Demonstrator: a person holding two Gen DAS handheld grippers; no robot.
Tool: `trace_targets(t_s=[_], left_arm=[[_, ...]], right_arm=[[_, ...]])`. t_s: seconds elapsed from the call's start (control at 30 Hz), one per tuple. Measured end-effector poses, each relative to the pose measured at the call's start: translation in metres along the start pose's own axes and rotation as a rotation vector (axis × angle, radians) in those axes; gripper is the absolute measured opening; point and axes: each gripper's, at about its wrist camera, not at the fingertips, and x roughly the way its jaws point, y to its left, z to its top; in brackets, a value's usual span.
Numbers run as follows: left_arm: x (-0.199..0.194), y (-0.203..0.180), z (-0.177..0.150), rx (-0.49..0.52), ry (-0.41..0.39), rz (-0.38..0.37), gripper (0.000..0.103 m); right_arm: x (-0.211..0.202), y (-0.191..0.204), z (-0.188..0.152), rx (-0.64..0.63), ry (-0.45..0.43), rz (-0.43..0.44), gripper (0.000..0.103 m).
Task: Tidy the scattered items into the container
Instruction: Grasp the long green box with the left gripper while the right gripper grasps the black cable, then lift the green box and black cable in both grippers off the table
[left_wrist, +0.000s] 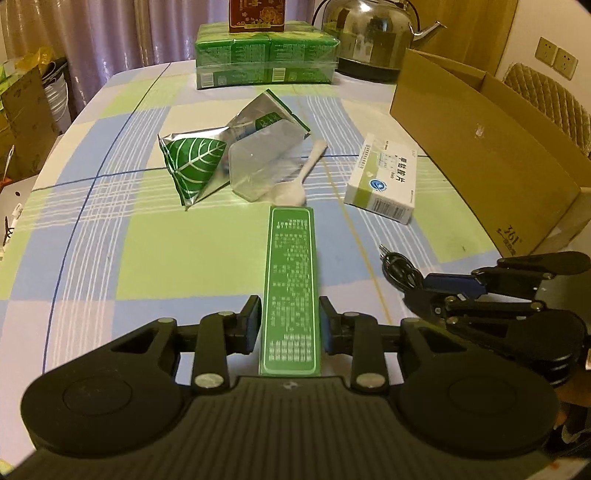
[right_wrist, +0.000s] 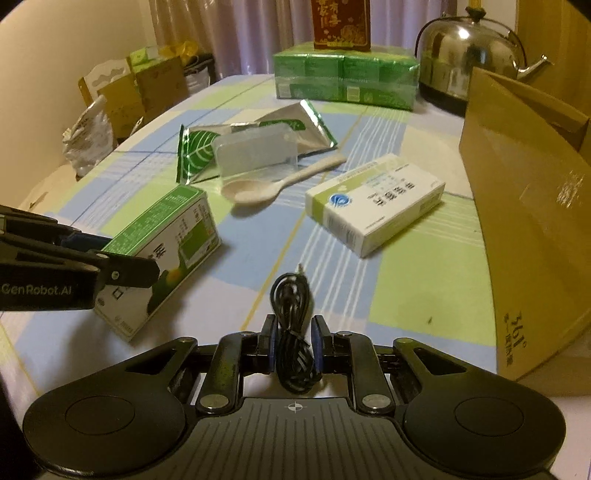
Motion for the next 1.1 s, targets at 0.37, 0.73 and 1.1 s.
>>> trace_targets(t_s=[0.37, 0.73, 1.1], left_arm=[[0.024, 0.000, 0.010, 0.037, 0.057, 0.016, 0.029], [0.014, -0.003, 0.005, 0.029, 0.040, -0.014, 0.025], [0.000, -0.010, 0.002, 0.037, 0.021, -0.017, 0.025]], right_arm=[[0.011, 0.003, 0.002, -0.026, -0.032, -0.005, 0.018], [0.005, 0.004, 0.001, -0.013, -0.041, -0.024, 0.014], [-0.006, 0.002, -0.006, -0.009, -0.040, -0.049, 0.014]])
